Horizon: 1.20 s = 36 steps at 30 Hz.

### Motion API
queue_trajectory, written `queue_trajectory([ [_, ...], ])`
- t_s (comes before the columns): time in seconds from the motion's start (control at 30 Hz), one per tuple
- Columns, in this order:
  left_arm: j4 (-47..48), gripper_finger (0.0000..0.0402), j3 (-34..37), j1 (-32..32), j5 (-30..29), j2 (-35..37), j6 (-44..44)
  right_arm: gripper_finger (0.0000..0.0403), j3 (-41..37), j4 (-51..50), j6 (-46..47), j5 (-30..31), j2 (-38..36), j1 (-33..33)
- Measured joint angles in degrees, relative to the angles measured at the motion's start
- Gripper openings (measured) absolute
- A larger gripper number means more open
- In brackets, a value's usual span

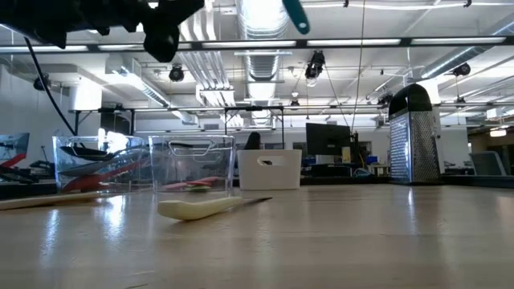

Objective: Pick & Place Kitchen Items
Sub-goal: Put the blue spatula into the right transparent bin

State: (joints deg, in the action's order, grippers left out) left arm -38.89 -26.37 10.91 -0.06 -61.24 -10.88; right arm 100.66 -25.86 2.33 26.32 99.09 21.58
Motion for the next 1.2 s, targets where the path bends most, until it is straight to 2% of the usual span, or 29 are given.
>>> queue_trajectory([
  [0.3,-4.56,0.0171,-0.59,-0.42,1.04,-3.40,-2.22,0.0012,0.00,8.64,-1.99,0.59,0.07,-2.21],
  [0.43,-4.67,0.0171,-2.19,-3.77,3.39,-4.69,-17.44,0.0012,0.02,8.14,-7.11,-2.56,0.07,-2.18],
  [0.5,-4.93,0.0171,-3.22,-6.97,9.23,-5.58,-25.44,0.0012,0.02,7.48,-9.94,-5.15,0.10,-1.72],
  [0.63,-5.02,0.0171,-5.42,-12.57,23.34,-8.12,-46.15,0.0012,0.04,4.54,-15.98,-5.61,0.09,-1.05],
  [0.7,-4.85,0.0171,-6.43,-13.43,26.68,-9.75,-53.60,0.0012,0.04,2.86,-18.30,-5.54,0.09,-0.94],
  [0.77,-4.87,0.0171,-7.22,-13.43,27.23,-11.29,-60.25,0.0012,0.04,1.67,-20.03,-5.38,0.14,-0.98],
  [0.97,-4.80,0.0171,-11.59,-13.72,29.73,-17.49,-69.40,0.0012,0.04,0.67,-24.85,-5.41,0.20,-0.60],
  [1.2,-4.80,0.0171,-18.90,-13.77,33.12,-23.49,-70.91,0.0012,0.04,-1.95,-26.80,-5.37,0.42,0.31],
])
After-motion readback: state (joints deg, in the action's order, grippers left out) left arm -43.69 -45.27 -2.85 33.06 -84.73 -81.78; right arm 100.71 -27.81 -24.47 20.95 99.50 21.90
